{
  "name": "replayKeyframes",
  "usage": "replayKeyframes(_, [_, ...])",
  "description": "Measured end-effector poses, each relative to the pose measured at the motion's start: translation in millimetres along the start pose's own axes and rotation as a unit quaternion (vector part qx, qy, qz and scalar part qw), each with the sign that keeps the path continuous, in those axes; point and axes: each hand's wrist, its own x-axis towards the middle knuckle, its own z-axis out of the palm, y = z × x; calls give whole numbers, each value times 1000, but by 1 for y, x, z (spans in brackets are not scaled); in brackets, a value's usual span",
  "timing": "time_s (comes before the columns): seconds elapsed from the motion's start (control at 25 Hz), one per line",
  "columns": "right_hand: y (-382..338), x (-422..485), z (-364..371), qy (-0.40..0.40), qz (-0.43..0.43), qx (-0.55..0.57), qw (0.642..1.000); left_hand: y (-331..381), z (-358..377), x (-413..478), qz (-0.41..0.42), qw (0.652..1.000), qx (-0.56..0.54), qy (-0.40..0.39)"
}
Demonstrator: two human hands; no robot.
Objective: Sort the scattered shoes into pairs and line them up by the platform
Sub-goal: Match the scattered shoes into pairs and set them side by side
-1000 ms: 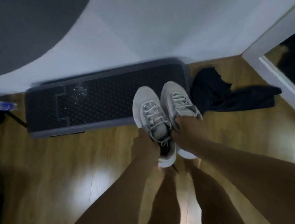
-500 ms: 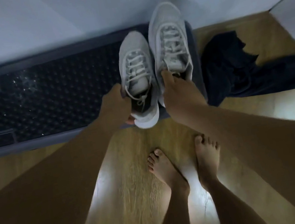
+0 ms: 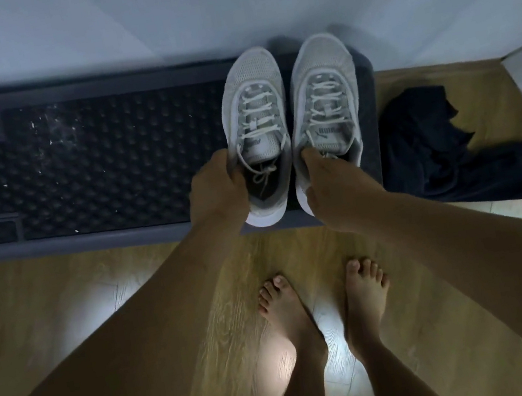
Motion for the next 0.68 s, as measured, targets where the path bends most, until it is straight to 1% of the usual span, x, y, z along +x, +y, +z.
replayKeyframes(0.08, [0, 7, 2, 0, 18, 12, 1000, -3, 0, 5, -6, 1000, -2, -13])
replayKeyframes(0.16, [1, 11, 3, -5, 34, 16, 999, -9, -1, 5, -20, 997, -67, -34])
replayKeyframes(0.28, [2, 11, 5, -14, 16, -11, 1000, -19, -3, -2, -65, 983, -158, -73])
replayKeyframes(0.36, [1, 11, 4, -19, -14, -59, 998, -26, -2, -13, -85, 982, -163, -51])
replayKeyframes(0.4, [1, 9, 4, -19, -32, -104, 994, -29, -1, -18, -98, 981, -166, -31])
replayKeyframes(0.44, [3, 6, 6, -5, -41, -125, 991, -34, 0, -25, -114, 979, -171, -12])
replayKeyframes(0.48, [7, 2, 6, 14, -37, -97, 994, -39, 2, -34, -126, 977, -171, 1])
replayKeyframes(0.56, [18, -13, 2, 69, -11, 30, 997, -47, 5, -55, -129, 981, -145, 7])
replayKeyframes(0.64, [27, -26, -6, 143, -19, 90, 986, -58, 8, -81, -125, 983, -135, 8])
replayKeyframes(0.68, [30, -34, -12, 172, -24, 105, 979, -61, 11, -95, -144, 977, -154, 20])
